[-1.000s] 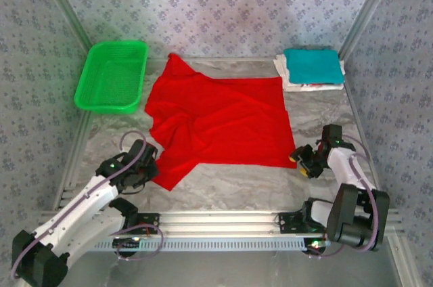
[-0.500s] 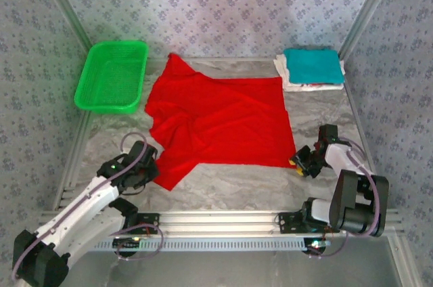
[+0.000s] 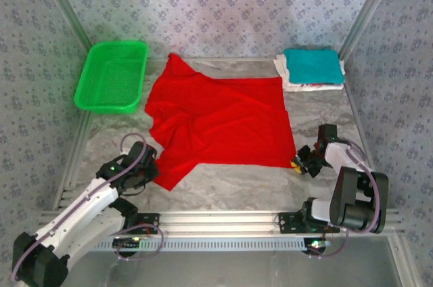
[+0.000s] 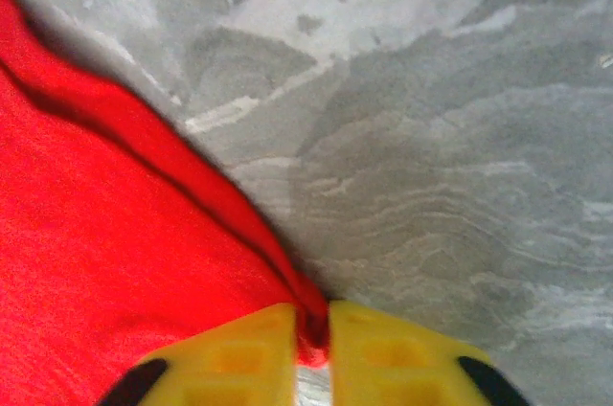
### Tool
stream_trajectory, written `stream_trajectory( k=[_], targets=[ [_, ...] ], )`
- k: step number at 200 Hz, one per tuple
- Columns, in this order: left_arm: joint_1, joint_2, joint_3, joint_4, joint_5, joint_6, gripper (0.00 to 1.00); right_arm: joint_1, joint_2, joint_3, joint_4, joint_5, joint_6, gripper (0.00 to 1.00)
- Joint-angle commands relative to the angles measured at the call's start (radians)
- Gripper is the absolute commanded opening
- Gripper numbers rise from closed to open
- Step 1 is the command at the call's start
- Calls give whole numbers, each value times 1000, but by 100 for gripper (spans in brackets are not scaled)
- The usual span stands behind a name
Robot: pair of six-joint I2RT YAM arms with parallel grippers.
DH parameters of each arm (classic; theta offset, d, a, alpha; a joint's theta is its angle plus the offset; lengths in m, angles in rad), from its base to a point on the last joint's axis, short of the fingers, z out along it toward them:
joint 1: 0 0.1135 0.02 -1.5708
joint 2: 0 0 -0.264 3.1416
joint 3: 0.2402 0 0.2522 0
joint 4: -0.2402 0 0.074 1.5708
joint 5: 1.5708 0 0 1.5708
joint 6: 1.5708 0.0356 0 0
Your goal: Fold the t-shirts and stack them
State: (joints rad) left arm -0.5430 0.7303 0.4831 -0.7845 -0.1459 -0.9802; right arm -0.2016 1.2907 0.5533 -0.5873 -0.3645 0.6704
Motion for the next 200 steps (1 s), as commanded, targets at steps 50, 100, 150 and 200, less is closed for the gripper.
stream_trajectory(
  k=[50,100,150,200],
  targets=[
    [14,-132,35,-51,-41,-47,0,21,-83,47,67,-72,-20,0],
    [14,-364,26,-191,-35,-179,0,-63,-306,0,-144,-71,-23,0],
    [14,-602,6,-322,-1,-302,0,-136,-474,14,-294,-123,-33,0],
    [14,-617,80,-343,-6,-297,0,-136,-495,43,-283,-149,-31,0]
  ],
)
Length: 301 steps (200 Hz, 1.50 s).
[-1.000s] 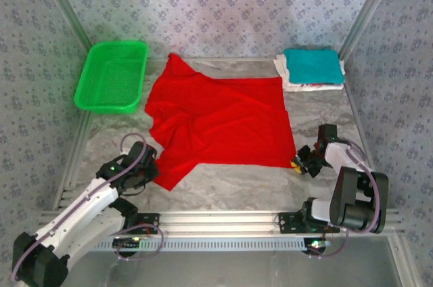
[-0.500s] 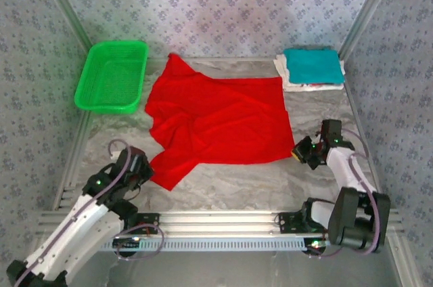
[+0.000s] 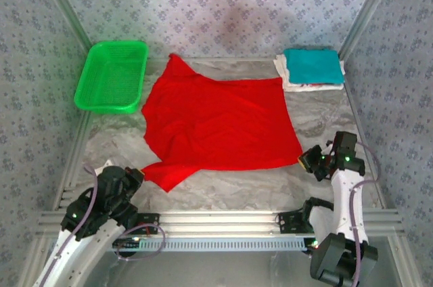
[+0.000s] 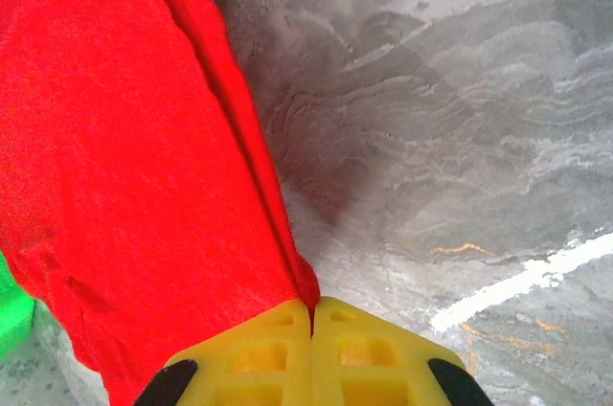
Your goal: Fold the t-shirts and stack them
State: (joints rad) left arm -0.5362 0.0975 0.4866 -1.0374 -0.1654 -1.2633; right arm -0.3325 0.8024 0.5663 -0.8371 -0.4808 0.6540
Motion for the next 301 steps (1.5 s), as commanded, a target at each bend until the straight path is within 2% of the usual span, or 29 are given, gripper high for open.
stream_trajectory(
  k=[1,35,43,71,105,124,163,181,199,224,242,273,301],
  targets=[
    [8,18,78,-88,13,-12,0,-5,-6,32,-32,-32,-13,0],
    [7,157,148,-14,-6,18,0,19,54,119,-20,-4,-17,0],
    [8,188,179,-5,-8,23,0,27,68,144,-34,13,-61,0],
    [7,266,284,-141,-1,24,0,43,72,157,-64,61,-64,0],
    [7,167,296,-246,-3,-108,0,58,41,100,-93,34,-37,0],
    [8,164,335,-303,6,-159,0,66,28,110,-128,58,-34,0],
    [8,316,436,-348,146,-145,0,66,84,142,-110,67,-59,0],
    [7,333,461,-405,122,-134,0,66,105,130,-93,65,-85,0],
    [7,305,406,-369,87,-133,0,66,115,96,-56,68,-75,0],
    [7,296,251,-175,144,-136,0,69,134,77,-23,57,-72,0],
    [7,342,255,-139,106,-96,0,80,156,93,-29,76,-93,0],
    [20,502,408,-178,9,45,0,98,204,97,-12,86,-103,0],
    [96,610,468,-120,68,160,0,109,224,111,19,101,-70,0]
  ],
)
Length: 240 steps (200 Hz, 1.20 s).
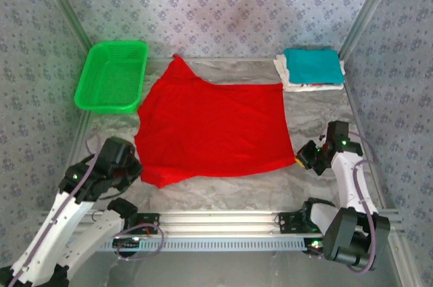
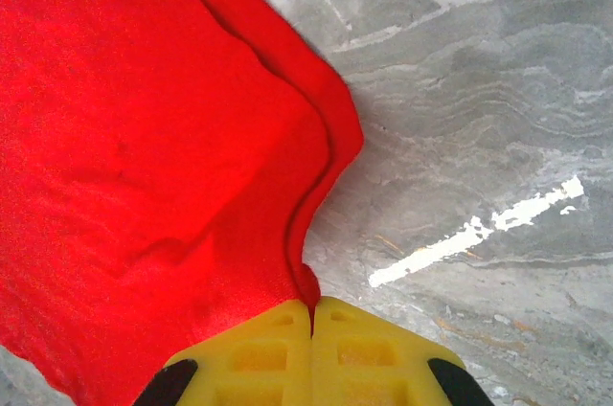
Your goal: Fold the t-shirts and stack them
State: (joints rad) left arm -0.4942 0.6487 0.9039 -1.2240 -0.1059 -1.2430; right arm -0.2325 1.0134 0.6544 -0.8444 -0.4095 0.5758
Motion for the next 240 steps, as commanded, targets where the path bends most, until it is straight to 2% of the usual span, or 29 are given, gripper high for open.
stream_trajectory(
  k=[1,58,92,124,240],
  targets=[
    [59,60,50,69,14,142,0,10,15,24,27,30,8,0],
    [261,170,16,247,207,299,0,33,142,102,64,28,-22,0],
    [288,283,58,281,202,409,0,53,207,138,77,37,-47,0],
    [356,361,98,302,200,505,0,55,264,139,101,31,-61,0],
    [365,695,353,342,190,716,0,56,322,145,155,3,-39,0]
  ],
)
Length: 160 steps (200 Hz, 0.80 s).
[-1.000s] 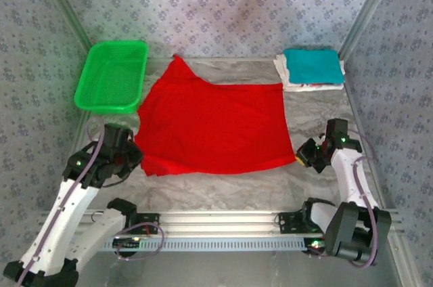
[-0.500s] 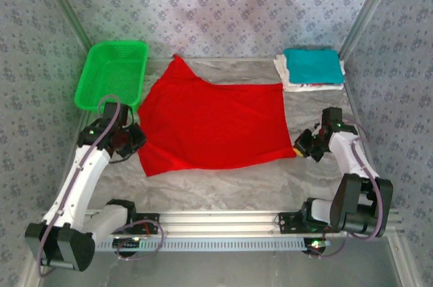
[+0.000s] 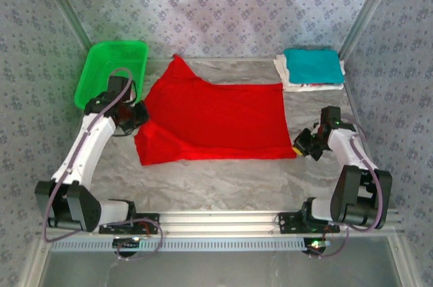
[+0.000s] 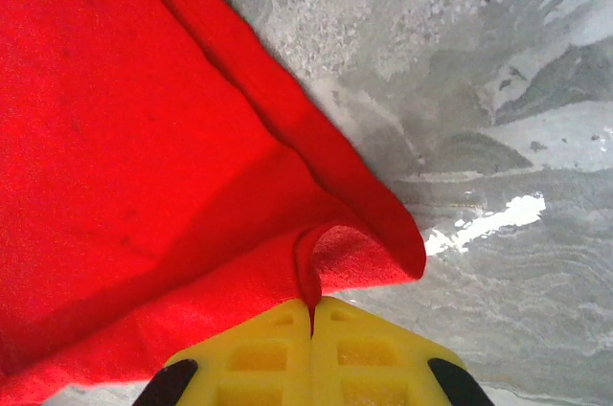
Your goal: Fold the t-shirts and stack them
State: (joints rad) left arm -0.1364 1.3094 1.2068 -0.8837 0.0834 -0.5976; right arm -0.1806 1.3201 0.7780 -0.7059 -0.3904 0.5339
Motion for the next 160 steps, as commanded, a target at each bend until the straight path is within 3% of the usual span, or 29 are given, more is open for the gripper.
stream_trajectory(
  k=[1,160],
  targets=[
    [8,36,50,1,0,71,0,4,16,21,17,-17,3,0],
    [21,238,196,16,-61,166,0,24,115,84,100,-85,74,0]
  ],
)
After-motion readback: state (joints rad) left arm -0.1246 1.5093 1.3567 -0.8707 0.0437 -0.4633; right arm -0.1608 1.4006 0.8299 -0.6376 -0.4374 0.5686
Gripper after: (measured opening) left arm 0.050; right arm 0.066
